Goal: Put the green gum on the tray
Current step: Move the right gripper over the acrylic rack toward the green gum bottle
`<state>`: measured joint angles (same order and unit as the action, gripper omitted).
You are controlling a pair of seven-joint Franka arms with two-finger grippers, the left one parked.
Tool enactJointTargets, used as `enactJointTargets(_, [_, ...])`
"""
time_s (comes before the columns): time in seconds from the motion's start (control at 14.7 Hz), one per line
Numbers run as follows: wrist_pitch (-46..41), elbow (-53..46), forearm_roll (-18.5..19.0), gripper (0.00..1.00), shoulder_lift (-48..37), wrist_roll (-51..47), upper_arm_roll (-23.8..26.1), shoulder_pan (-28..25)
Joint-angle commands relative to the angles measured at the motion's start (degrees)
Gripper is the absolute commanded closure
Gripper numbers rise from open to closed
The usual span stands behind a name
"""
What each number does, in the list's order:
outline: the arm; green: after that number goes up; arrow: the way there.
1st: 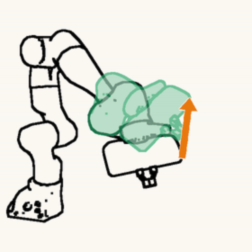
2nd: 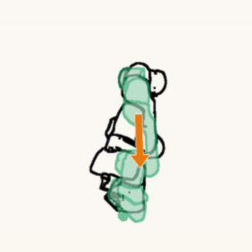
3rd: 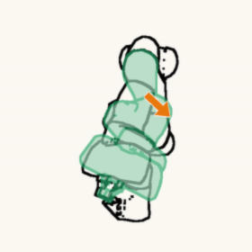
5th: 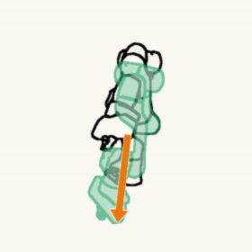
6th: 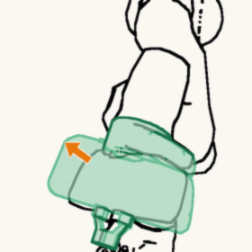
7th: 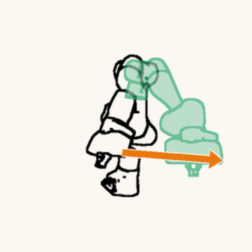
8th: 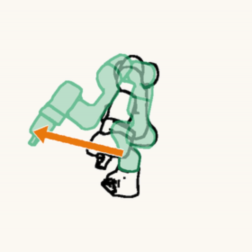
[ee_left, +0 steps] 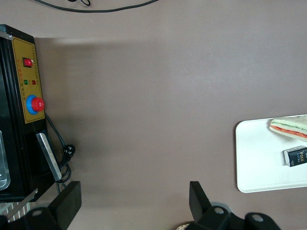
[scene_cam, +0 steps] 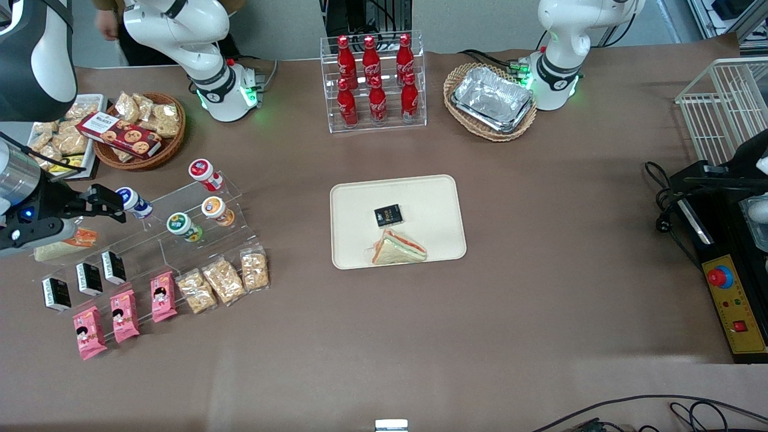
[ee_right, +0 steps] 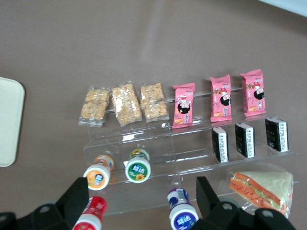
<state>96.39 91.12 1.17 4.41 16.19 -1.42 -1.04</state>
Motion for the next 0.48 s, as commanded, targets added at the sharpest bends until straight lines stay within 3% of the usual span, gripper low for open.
enactJointTargets(0.0, [11.25, 18.71, -1.09, 0.00, -11.86, 4.10, -1.48, 0.08])
enactJointTargets(0.41, [23.38, 33.40, -1.17, 0.00, -15.39, 4.38, -2.63, -0.01])
